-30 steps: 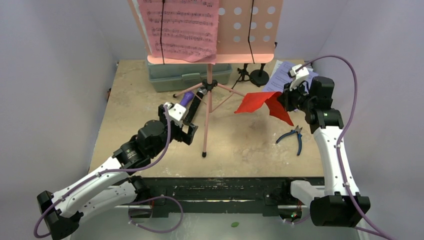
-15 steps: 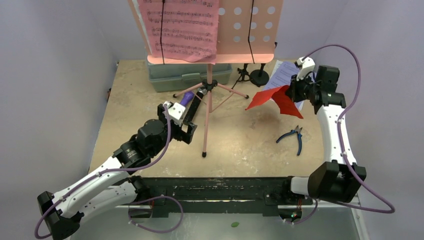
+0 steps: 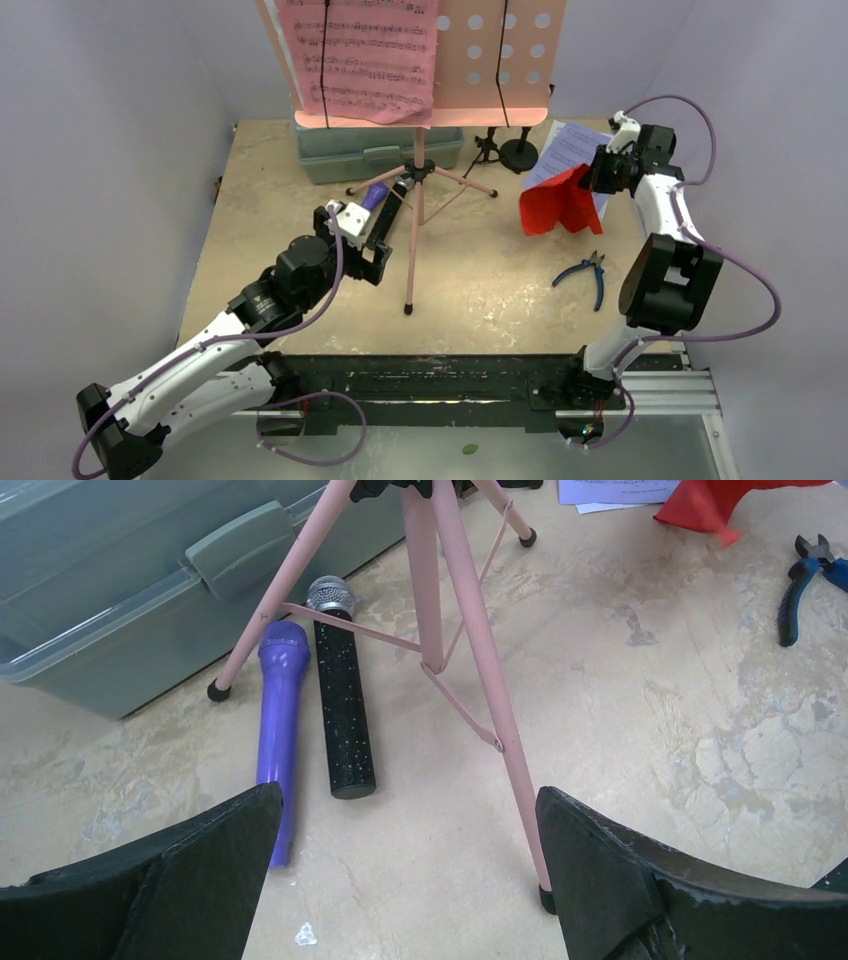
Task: Pack up the instrument practice props
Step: Place the sheet music at the center of the board, then pick up the sheet music from the music stand.
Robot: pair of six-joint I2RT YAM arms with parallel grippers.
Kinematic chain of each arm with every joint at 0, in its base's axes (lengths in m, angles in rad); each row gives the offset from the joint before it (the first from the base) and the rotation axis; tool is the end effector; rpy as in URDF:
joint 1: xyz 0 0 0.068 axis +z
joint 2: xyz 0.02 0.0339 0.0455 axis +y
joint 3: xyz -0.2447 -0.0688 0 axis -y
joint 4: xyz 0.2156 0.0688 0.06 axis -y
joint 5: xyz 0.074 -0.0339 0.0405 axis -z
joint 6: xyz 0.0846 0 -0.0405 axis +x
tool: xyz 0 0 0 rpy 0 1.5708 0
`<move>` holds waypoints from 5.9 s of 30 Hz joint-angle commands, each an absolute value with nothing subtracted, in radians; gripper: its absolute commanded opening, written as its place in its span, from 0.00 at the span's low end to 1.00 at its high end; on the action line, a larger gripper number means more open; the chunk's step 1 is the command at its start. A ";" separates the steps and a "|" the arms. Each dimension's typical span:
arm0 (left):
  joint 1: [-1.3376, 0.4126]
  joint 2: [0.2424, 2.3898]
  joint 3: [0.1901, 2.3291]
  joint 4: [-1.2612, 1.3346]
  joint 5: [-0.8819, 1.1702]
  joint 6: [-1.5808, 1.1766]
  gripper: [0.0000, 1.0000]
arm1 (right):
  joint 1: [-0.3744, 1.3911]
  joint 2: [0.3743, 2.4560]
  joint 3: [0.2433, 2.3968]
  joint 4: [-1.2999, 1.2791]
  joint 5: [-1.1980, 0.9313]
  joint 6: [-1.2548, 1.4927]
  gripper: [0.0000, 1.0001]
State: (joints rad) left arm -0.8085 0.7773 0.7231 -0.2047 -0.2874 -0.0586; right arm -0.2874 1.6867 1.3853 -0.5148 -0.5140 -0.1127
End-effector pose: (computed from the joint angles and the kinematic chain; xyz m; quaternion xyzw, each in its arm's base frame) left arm 0.1652 -0.1383 0.2936 0.2060 0.7618 -0.1506 0.5955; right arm 0.3696 -0.0659 0.2423 -0.0148 0.9039 0.1608 0.3962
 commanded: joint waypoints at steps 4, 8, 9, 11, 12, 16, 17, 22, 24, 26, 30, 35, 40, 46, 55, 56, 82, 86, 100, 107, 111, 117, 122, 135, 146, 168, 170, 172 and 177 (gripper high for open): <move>-0.788 0.788 0.722 -0.181 -0.264 -0.045 0.97 | -0.290 1.774 1.420 -0.193 -0.173 0.118 0.00; -0.777 0.793 0.722 -0.180 -0.255 -0.045 0.97 | -0.291 1.851 1.441 -0.142 -0.101 0.164 0.00; -0.774 0.794 0.722 -0.179 -0.253 -0.045 0.97 | -0.290 1.869 1.448 -0.140 -0.087 0.164 0.00; -0.770 0.795 0.721 -0.178 -0.248 -0.045 0.97 | -0.290 1.904 1.456 -0.129 -0.053 0.164 0.00; -0.768 0.797 0.721 -0.178 -0.246 -0.045 0.97 | -0.290 1.914 1.457 -0.122 -0.039 0.164 0.00; -0.762 0.800 0.721 -0.176 -0.239 -0.045 0.97 | -0.290 1.945 1.454 -0.087 -0.003 0.179 0.00; -0.758 0.801 0.722 -0.176 -0.238 -0.045 0.97 | -0.289 1.951 1.454 -0.076 -0.003 0.183 0.00; -0.750 0.804 0.722 -0.175 -0.231 -0.046 0.97 | -0.290 1.971 1.447 -0.031 0.046 0.208 0.00; -0.746 0.804 0.722 -0.175 -0.228 -0.047 0.97 | -0.289 1.978 1.444 -0.014 0.055 0.209 0.03; -0.743 0.805 0.723 -0.175 -0.226 -0.047 0.97 | -0.288 1.981 1.447 -0.012 0.063 0.210 0.06; -0.739 0.807 0.723 -0.175 -0.223 -0.047 0.97 | -0.288 1.988 1.448 -0.005 0.063 0.210 0.24; -0.734 0.805 0.723 -0.175 -0.218 -0.048 0.97 | -0.288 1.952 1.422 -0.003 0.043 0.184 0.49; -0.730 0.801 0.724 -0.175 -0.211 -0.048 0.97 | -0.287 1.852 1.375 -0.020 -0.052 0.117 0.70; -0.726 0.799 0.726 -0.173 -0.187 -0.048 0.97 | -0.281 1.683 1.288 -0.059 -0.173 0.021 0.81; -0.716 0.778 0.726 -0.164 -0.111 -0.040 0.97 | -0.282 1.421 1.235 -0.337 -0.567 -0.217 0.86; -0.714 0.771 0.725 -0.161 -0.101 -0.039 0.97 | -0.282 1.396 1.230 -0.367 -0.602 -0.237 0.86; -0.713 0.927 1.288 -0.295 -0.019 -0.379 0.95 | -0.284 0.999 1.050 -0.698 -1.076 -0.586 0.99; -0.713 0.904 1.256 -0.352 -0.050 -0.313 0.95 | -0.282 0.996 1.203 -0.881 -1.106 -0.693 0.99; -0.713 0.881 0.860 -0.215 -0.151 -0.192 0.96 | 0.199 1.098 1.612 -0.911 -0.984 -0.451 0.96; -0.713 0.868 0.757 -0.194 -0.264 -0.128 0.96 | 0.524 1.249 1.829 -0.894 -0.758 -0.376 0.96; -0.714 0.865 0.754 -0.219 -0.294 -0.075 0.96 | 0.649 1.325 1.936 -0.875 -0.633 -0.381 0.97; -0.713 0.858 0.725 -0.210 -0.337 -0.058 0.96 | 0.684 1.420 2.106 -0.848 -0.551 -0.424 0.99; -0.713 0.822 0.720 -0.220 -0.350 -0.060 0.96 | 0.685 1.467 2.189 -0.823 -0.521 -0.417 0.99; -0.713 0.787 0.720 -0.226 -0.336 -0.066 0.96 | 0.684 1.543 2.269 -0.767 -0.402 -0.420 0.99; -0.712 0.780 0.721 -0.227 -0.323 -0.066 0.96 | 0.685 1.590 2.292 -0.733 -0.419 -0.384 0.99; -0.706 0.788 0.722 -0.225 -0.313 -0.065 0.96 | 0.682 1.591 2.285 -0.613 -0.344 -0.012 0.97; -0.706 0.788 0.722 -0.225 -0.313 -0.066 0.96 | 0.683 1.596 2.283 -0.604 -0.309 0.040 0.97; -0.704 0.788 0.721 -0.225 -0.312 -0.066 0.96 | 0.681 1.599 2.282 -0.595 -0.276 0.074 0.97; -0.704 0.790 0.721 -0.226 -0.308 -0.064 0.96 | 0.681 1.609 2.286 -0.581 -0.281 0.156 0.97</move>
